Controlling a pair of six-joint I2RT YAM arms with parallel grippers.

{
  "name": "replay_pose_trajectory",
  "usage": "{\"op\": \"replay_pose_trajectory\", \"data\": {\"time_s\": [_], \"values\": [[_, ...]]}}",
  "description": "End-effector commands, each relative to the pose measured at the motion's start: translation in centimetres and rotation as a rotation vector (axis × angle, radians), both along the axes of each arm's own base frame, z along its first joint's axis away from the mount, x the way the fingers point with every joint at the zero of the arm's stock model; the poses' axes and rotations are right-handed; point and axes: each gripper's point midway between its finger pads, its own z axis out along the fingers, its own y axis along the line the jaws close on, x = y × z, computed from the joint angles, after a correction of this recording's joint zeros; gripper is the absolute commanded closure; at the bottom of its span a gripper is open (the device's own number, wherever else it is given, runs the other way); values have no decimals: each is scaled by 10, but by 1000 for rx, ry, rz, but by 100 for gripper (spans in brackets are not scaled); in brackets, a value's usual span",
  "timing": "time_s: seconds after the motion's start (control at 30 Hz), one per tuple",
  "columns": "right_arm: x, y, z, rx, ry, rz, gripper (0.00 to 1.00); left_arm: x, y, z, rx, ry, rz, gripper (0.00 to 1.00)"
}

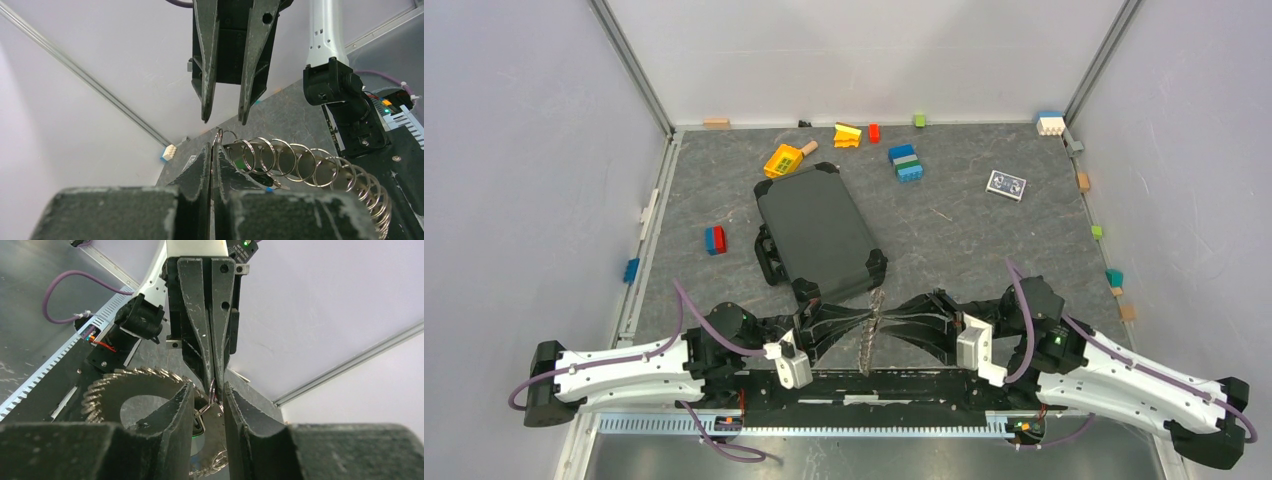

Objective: Remove the keys from the keyring

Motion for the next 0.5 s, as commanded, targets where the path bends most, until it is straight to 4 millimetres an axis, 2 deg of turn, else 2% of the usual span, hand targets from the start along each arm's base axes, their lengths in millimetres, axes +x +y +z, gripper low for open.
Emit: {"op": "replay_pose_trajectory", "data": {"time_s": [0.0, 0.2, 0.47], "values": [[8, 4, 2, 22, 21, -34, 69, -1, 7, 33, -108, 3, -4, 98], [17, 5, 0, 35, 29, -85, 73, -4, 6, 34, -109, -5, -20, 98], [21, 5, 1, 45, 37, -104, 81, -5, 6, 32, -99, -6, -26, 98]]}}
